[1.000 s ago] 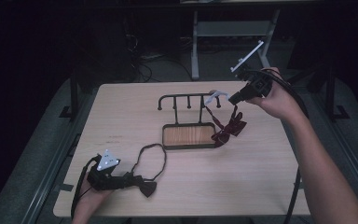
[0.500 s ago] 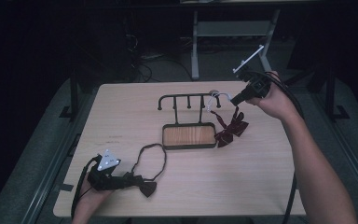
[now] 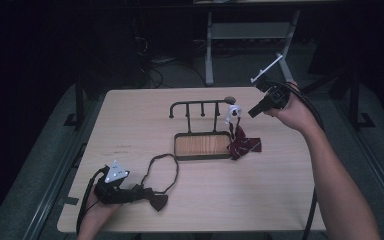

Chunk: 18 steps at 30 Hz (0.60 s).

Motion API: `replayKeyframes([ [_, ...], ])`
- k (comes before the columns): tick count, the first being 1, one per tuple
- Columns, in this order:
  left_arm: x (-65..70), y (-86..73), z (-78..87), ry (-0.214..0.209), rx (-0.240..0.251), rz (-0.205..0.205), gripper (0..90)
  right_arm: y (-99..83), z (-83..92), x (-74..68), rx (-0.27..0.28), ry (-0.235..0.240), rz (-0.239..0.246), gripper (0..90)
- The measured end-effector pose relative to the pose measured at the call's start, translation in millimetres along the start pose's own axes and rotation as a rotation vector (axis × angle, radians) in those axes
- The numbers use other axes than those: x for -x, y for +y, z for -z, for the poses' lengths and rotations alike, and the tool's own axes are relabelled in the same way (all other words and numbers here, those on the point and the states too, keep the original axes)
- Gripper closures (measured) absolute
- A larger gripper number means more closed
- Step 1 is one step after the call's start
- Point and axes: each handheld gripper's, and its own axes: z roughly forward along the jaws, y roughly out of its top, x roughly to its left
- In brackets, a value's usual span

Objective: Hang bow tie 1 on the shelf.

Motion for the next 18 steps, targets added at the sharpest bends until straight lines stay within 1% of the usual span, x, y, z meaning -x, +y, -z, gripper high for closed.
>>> replayKeyframes([
  [10, -0.3, 0.1, -0.1, 0.000, -0.009, -0.008, 29.7, -8.8, -5.0, 0.3, 0.006, 0.029, -0.005, 80.5],
  [18, 0.0, 0.3, -0.2, 0.000, -0.010, -0.010, 29.7, -18.8, -7.3, -0.2, 0.028, 0.043, -0.011, 76.2],
])
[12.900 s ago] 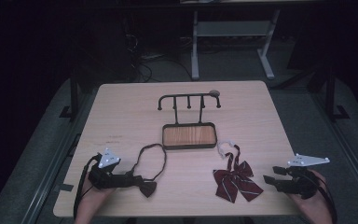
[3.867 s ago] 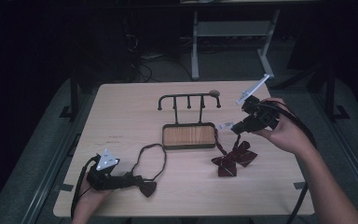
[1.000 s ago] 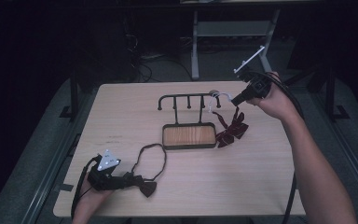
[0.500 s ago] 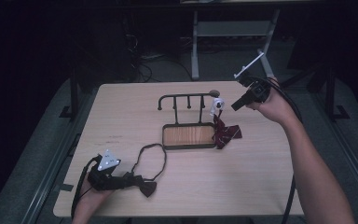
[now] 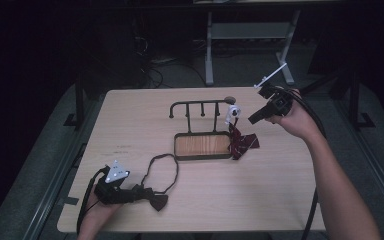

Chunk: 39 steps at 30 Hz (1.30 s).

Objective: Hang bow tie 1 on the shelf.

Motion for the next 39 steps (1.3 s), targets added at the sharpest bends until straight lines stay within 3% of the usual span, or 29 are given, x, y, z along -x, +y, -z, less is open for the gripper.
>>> replayKeyframes([
  [14, 0.4, -0.1, -0.9, 0.000, 0.004, 0.005, 29.7, -19.2, -5.8, -0.2, 0.016, 0.030, -0.012, 66.2],
  [39, 1.5, 0.3, -2.0, 0.001, -0.002, -0.002, 29.7, -48.7, -22.6, 0.2, 0.044, 0.053, -0.045, 57.3],
])
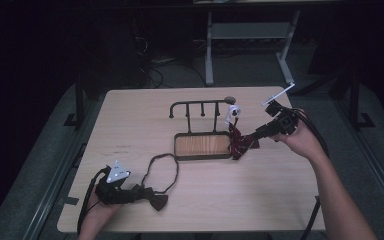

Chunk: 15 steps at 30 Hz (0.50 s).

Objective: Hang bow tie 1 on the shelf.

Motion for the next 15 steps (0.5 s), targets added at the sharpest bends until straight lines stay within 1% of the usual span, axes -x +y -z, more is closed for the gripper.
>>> replayKeyframes([
  [5, 0.1, 0.1, -0.2, 0.000, -0.001, -0.001, 29.7, -3.9, -3.9, -0.8, -0.005, 0.004, 0.000, 55.2],
  [11, 0.1, 0.1, 0.0, 0.000, 0.001, 0.000, 29.7, -9.6, -7.2, -2.0, 0.002, 0.009, -0.002, 53.3],
  [12, 0.0, 0.0, 0.1, 0.000, 0.002, 0.001, 29.7, -12.8, -9.0, -2.2, 0.002, 0.006, -0.004, 51.8],
  [15, 0.0, 0.0, 0.1, 0.000, 0.001, 0.001, 29.7, -18.1, -10.4, -1.5, 0.010, 0.009, -0.010, 51.1],
])
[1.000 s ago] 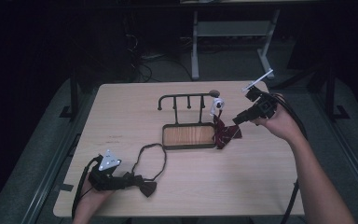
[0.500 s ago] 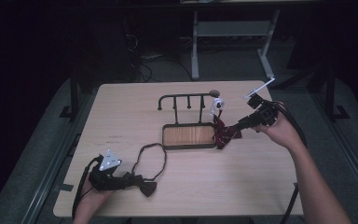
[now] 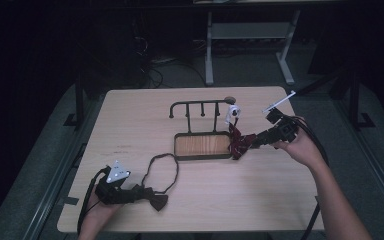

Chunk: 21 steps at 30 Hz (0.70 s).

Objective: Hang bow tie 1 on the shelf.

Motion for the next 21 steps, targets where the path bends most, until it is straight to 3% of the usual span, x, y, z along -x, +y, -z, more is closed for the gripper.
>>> replayKeyframes([
  [12, 0.7, 0.1, -1.2, -0.002, -0.003, 0.002, 29.7, -20.0, -4.4, 1.1, 0.014, 0.004, -0.019, 48.5],
  [21, 0.7, 0.1, -1.6, -0.002, 0.000, 0.006, 29.7, -35.0, -8.6, -7.2, 0.025, 0.003, -0.009, 47.7],
])
